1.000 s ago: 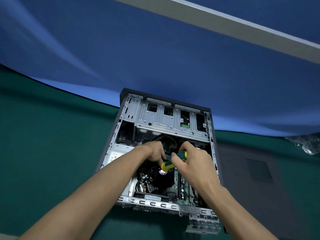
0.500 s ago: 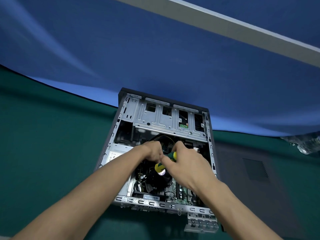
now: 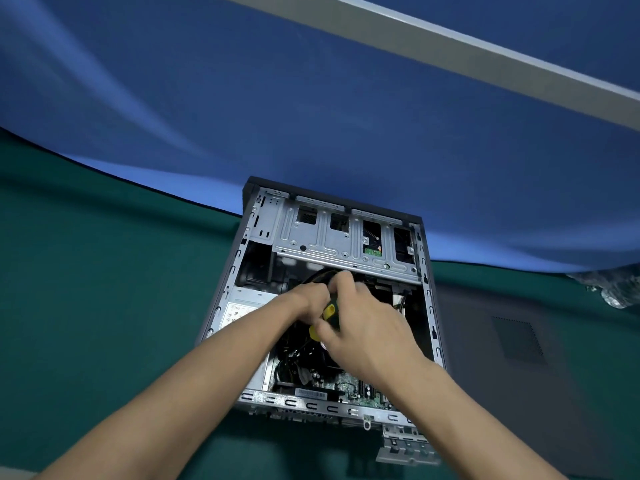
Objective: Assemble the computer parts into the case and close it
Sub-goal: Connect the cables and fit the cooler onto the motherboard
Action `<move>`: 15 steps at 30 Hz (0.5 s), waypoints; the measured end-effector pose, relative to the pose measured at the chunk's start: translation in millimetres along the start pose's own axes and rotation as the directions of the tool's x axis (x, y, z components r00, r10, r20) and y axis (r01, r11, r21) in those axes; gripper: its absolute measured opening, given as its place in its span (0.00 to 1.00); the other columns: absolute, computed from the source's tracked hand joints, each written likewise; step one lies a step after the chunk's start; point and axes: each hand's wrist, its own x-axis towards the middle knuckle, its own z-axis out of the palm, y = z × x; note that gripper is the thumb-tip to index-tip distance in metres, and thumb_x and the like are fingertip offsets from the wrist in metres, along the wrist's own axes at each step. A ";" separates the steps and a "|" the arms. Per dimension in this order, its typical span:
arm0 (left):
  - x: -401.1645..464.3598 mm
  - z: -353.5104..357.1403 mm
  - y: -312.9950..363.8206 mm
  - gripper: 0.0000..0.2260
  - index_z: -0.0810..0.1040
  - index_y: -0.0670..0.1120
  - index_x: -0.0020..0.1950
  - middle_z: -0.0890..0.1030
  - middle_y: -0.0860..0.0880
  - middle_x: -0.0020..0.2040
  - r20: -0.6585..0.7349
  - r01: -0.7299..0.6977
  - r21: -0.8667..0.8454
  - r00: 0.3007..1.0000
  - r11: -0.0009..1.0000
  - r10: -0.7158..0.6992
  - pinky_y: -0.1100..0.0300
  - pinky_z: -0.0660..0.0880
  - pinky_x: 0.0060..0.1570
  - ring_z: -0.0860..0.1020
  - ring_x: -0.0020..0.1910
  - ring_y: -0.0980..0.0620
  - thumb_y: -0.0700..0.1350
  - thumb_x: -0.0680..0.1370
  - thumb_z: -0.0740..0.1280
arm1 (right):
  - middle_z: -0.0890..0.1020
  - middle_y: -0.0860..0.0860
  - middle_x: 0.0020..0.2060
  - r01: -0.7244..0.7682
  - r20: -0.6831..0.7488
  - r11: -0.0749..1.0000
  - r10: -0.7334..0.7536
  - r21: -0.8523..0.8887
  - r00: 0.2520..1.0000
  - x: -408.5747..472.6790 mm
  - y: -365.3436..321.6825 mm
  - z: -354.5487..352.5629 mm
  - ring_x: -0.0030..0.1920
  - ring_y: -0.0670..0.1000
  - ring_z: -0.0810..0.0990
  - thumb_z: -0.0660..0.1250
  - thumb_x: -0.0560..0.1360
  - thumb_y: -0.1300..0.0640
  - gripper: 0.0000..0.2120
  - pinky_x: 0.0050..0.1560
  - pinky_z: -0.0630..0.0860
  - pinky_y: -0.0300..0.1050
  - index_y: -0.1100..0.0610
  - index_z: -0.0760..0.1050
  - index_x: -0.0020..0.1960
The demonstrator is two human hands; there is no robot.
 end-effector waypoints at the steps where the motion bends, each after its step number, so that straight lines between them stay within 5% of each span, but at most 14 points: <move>1: -2.3 -1.1 0.3 0.09 0.68 0.42 0.35 0.77 0.34 0.51 0.001 -0.002 0.012 1.000 1.000 0.002 0.50 0.72 0.44 0.76 0.52 0.38 0.37 0.75 0.64 | 0.72 0.51 0.52 0.021 0.014 0.999 -0.021 0.026 1.000 -0.9 -2.0 1.1 0.45 0.58 0.78 0.58 0.78 0.47 0.13 0.38 0.66 0.47 0.51 0.60 0.58; 5: 6.2 3.0 -2.1 0.13 0.63 0.45 0.31 0.69 0.47 0.32 -0.005 0.015 0.018 1.000 1.000 -0.015 0.57 0.65 0.35 0.69 0.37 0.44 0.38 0.75 0.61 | 0.77 0.53 0.49 -0.019 -0.032 0.994 0.016 -0.108 0.999 2.9 -1.0 3.4 0.46 0.58 0.78 0.54 0.81 0.44 0.14 0.37 0.64 0.47 0.55 0.65 0.57; 11: 6.7 4.6 -3.6 0.03 0.79 0.42 0.40 0.77 0.47 0.36 -0.015 -0.030 0.021 0.999 0.999 0.030 0.59 0.66 0.34 0.69 0.34 0.49 0.38 0.71 0.66 | 0.75 0.52 0.50 -0.050 0.044 0.997 0.053 -0.066 0.998 0.1 3.7 0.7 0.47 0.57 0.78 0.59 0.79 0.48 0.13 0.38 0.66 0.46 0.53 0.64 0.58; 15: 8.8 5.9 -3.8 0.10 0.70 0.44 0.30 0.69 0.51 0.28 -0.013 -0.003 0.046 1.000 0.999 0.003 0.60 0.62 0.28 0.65 0.27 0.52 0.38 0.71 0.65 | 0.79 0.53 0.48 -0.071 0.005 0.989 0.072 -0.129 0.997 2.1 3.7 0.5 0.47 0.58 0.79 0.55 0.80 0.43 0.16 0.37 0.65 0.46 0.55 0.65 0.55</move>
